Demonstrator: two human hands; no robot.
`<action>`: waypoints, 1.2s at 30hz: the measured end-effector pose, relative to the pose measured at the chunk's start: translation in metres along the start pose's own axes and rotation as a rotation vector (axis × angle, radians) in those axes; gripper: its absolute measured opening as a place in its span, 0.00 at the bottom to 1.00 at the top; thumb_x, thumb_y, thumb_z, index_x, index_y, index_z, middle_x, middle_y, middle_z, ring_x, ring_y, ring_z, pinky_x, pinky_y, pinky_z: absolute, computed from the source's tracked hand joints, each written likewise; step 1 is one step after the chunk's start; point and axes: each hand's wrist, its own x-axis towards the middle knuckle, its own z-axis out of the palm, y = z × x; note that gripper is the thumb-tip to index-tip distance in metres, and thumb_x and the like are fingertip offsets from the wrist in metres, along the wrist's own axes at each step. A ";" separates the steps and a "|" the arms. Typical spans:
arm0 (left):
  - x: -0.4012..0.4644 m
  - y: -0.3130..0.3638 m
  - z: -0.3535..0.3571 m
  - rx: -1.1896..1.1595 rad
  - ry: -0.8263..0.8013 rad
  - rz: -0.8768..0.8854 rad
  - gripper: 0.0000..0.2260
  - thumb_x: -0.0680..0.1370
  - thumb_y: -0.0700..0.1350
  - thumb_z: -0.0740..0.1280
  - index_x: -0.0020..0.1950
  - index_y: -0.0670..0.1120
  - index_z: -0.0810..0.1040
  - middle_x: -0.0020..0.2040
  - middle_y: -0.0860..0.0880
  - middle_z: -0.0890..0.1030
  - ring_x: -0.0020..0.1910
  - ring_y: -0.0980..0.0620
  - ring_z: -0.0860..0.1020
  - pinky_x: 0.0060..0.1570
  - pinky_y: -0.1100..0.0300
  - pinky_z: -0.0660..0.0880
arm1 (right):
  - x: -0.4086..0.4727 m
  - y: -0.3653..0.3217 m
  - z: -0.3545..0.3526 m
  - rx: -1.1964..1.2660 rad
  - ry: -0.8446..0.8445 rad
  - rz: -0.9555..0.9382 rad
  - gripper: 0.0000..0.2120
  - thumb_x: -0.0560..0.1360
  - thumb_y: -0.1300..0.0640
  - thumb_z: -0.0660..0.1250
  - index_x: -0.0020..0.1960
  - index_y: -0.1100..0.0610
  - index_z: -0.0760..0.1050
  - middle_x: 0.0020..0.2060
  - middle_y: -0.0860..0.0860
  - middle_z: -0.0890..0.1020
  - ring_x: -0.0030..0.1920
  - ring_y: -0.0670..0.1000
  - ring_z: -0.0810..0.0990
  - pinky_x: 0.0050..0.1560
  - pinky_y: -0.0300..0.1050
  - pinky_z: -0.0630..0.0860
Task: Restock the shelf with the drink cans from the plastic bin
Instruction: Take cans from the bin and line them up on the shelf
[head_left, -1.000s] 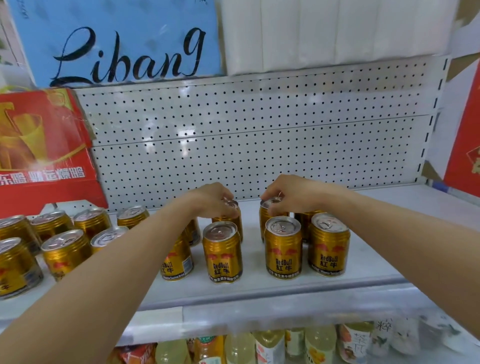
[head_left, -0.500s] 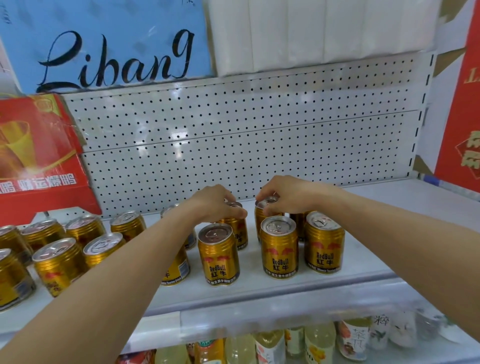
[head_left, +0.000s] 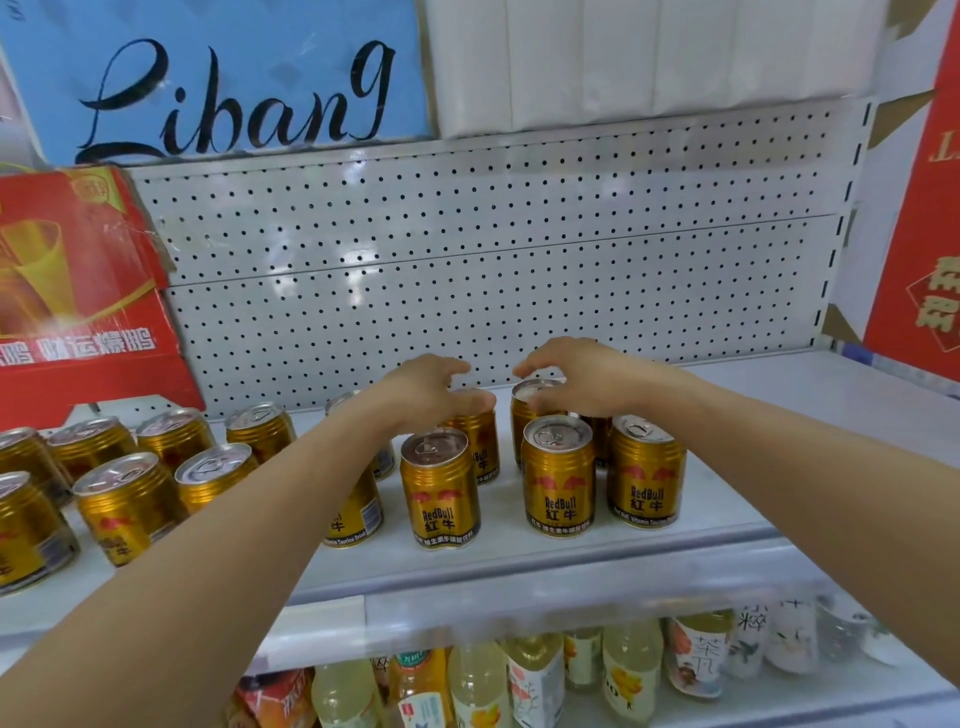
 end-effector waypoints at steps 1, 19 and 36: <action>-0.009 -0.002 -0.003 -0.026 0.035 0.017 0.31 0.75 0.65 0.64 0.75 0.54 0.65 0.72 0.49 0.70 0.66 0.48 0.72 0.55 0.57 0.68 | -0.007 -0.001 -0.003 0.035 0.037 -0.011 0.20 0.77 0.48 0.66 0.68 0.47 0.72 0.69 0.46 0.71 0.67 0.49 0.70 0.62 0.44 0.66; -0.073 0.011 0.009 -0.002 0.043 0.032 0.22 0.73 0.60 0.70 0.56 0.43 0.81 0.55 0.43 0.83 0.51 0.45 0.81 0.50 0.50 0.77 | -0.061 -0.029 0.013 -0.191 0.007 -0.061 0.26 0.73 0.40 0.68 0.69 0.46 0.71 0.63 0.47 0.75 0.59 0.49 0.72 0.55 0.45 0.70; -0.122 -0.016 0.005 -0.100 0.262 0.044 0.24 0.78 0.58 0.63 0.73 0.54 0.67 0.67 0.50 0.71 0.60 0.52 0.74 0.63 0.53 0.71 | -0.067 -0.036 0.019 -0.266 0.120 -0.078 0.25 0.76 0.39 0.62 0.71 0.47 0.69 0.66 0.50 0.71 0.66 0.51 0.68 0.55 0.48 0.69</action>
